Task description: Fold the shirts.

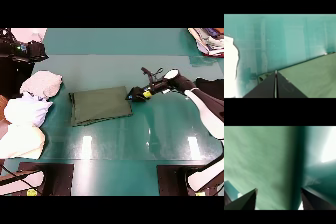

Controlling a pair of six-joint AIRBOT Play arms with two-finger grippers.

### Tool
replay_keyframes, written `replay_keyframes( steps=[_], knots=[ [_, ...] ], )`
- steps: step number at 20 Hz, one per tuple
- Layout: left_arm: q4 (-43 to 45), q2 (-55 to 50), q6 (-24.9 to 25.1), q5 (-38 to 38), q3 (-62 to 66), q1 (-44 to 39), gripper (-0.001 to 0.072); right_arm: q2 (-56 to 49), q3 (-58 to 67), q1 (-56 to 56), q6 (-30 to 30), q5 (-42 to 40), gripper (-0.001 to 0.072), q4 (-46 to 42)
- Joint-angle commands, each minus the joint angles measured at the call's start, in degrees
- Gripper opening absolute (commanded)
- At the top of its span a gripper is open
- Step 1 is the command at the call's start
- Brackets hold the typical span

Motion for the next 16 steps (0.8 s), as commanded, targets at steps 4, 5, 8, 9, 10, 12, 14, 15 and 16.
replay_keyframes(
  steps=[4,5,8,9,10,12,14,15,16],
  knots=[
    [-0.6,0.0,0.0,0.3,0.0,-0.4,0.0023,-7.8,10.7,7.2,-0.1,0.7,0.0318,3.0],
    [-0.5,0.0,0.0,0.3,0.0,-1.7,0.0022,-7.9,12.0,7.8,-1.3,0.7,0.0191,3.0],
    [0.2,0.0,1.5,2.0,0.0,-8.3,0.0022,-7.6,16.1,7.7,-2.5,2.7,0.0018,2.2],
    [0.2,0.0,1.5,2.5,0.0,-10.5,0.0022,-6.8,17.1,6.8,-2.5,3.1,0.0018,1.1],
    [0.2,0.0,1.5,2.6,0.0,-12.3,0.0022,-5.5,17.5,5.3,-2.2,3.2,0.0018,-0.2],
    [0.2,0.0,1.5,2.5,0.0,-15.1,0.0022,-1.6,17.5,0.5,-1.7,3.5,0.0018,-3.7],
    [0.1,0.0,1.4,2.3,0.0,-17.3,0.0022,3.2,17.5,-6.6,-0.7,3.9,0.0018,-7.2],
    [0.1,0.0,1.4,2.3,0.0,-18.3,0.0023,5.4,17.5,-10.5,-0.5,3.9,0.0018,-8.3],
    [0.1,0.0,1.4,2.4,0.0,-19.3,0.0023,7.6,17.5,-14.7,-0.3,3.8,0.0018,-9.2]
  ],
)
